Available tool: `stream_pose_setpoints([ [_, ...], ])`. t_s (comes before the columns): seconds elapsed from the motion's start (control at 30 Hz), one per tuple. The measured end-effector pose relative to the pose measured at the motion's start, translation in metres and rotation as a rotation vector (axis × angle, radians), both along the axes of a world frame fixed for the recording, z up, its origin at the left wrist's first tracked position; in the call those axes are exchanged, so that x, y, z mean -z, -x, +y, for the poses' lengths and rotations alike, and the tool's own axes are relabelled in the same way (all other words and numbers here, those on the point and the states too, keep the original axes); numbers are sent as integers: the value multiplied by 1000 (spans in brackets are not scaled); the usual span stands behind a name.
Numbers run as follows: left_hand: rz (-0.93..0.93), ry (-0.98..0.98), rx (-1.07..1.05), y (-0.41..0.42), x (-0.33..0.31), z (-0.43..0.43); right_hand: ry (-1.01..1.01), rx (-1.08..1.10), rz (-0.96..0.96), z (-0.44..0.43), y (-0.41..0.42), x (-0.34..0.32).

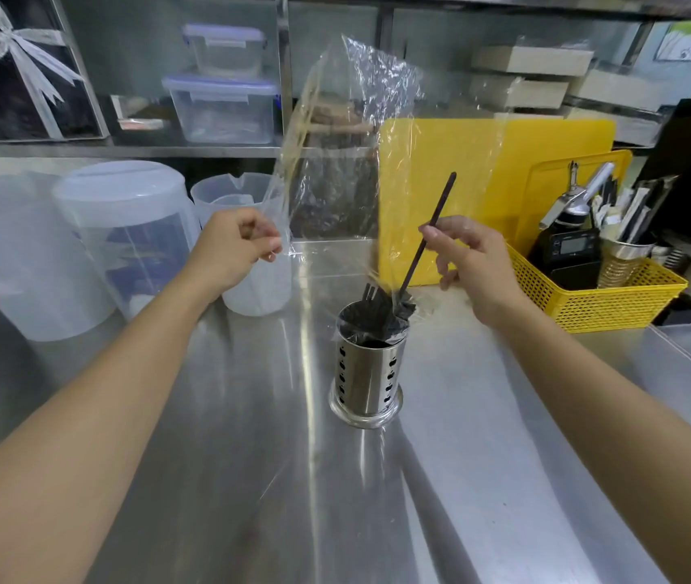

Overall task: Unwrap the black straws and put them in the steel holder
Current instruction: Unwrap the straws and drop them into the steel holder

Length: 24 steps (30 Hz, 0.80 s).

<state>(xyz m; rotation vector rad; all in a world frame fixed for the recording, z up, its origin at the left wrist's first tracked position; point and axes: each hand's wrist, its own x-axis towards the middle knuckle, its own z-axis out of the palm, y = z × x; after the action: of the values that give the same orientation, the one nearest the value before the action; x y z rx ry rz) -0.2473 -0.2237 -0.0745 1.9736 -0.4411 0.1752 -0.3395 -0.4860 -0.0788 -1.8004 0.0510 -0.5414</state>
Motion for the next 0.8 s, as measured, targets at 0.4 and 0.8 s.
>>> stream_pose_setpoints([
  [0.4,7,115,34,-8,-3,0,-75,-10,-93,-3,-2,-9],
  [0.8,135,129,107,-6,-6,6,-85,5,-189,-15,-5,-11],
])
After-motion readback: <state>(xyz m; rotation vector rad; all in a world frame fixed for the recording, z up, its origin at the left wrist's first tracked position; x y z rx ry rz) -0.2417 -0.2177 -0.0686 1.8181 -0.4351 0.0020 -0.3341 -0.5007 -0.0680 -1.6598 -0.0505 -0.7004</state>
